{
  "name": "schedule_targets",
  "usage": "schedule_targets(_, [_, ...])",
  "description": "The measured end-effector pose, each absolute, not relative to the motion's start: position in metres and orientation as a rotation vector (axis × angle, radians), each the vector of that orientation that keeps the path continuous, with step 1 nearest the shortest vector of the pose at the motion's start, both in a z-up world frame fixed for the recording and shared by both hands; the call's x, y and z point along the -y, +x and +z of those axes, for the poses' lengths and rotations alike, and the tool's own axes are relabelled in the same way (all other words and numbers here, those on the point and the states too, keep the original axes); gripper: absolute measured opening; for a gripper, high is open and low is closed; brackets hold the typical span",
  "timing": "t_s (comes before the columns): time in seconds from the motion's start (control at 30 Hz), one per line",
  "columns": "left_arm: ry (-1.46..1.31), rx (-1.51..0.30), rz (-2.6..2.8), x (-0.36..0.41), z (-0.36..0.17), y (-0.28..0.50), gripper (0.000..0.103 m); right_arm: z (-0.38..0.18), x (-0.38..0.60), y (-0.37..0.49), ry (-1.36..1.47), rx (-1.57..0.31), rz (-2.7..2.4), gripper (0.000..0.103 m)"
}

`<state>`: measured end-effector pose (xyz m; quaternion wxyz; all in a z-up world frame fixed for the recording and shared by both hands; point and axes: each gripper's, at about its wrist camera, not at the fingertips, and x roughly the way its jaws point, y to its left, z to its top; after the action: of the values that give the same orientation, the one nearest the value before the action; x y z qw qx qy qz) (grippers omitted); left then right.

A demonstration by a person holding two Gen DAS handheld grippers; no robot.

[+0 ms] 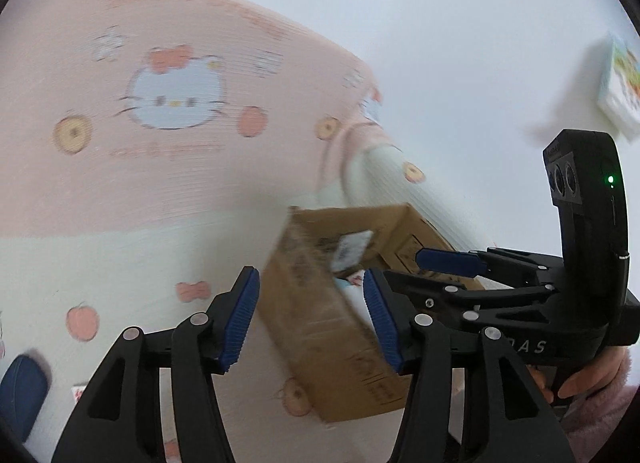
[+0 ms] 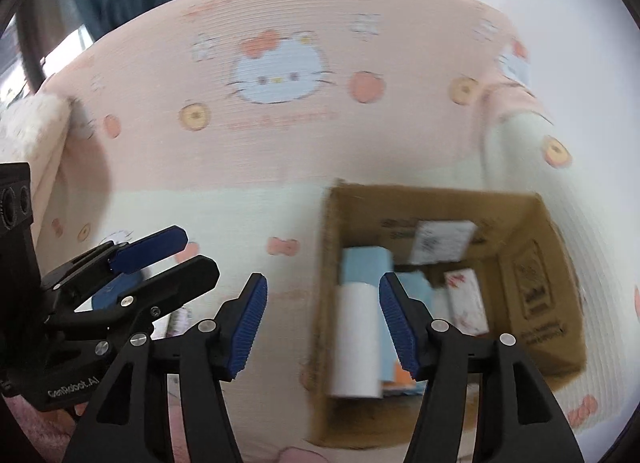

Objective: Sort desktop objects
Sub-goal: 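Withdraw both grippers from the box back to the card pile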

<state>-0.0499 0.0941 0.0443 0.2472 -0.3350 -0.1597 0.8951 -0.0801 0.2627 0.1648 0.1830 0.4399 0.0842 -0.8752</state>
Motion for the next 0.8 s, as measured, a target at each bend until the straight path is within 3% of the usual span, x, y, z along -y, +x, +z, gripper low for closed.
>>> schedule_targets(0.1, [-0.939, 0.513, 2.469, -0.063, 0.031, -0.048, 0.066, 0.163, -0.232, -0.084, 1.225, -0.297, -2.426, 0.058])
schedule_targets(0.37, [-1.141, 0.789, 2.517, 0.022, -0.035, -0.038, 0.066, 0.13, -0.166, -0.092, 1.247, -0.373, -2.261, 0.059])
schedule_targets(0.63, [-1.357, 0.793, 2.628, 0.072, -0.089, -0.006, 0.066, 0.056, -0.127, -0.103, 1.389, -0.283, -2.085, 0.059])
schedule_targets(0.8, [-1.481, 0.897, 2.583, 0.09, -0.127, 0.01, 0.066, 0.018, -0.111, -0.099, 1.419, -0.193, -1.981, 0.059])
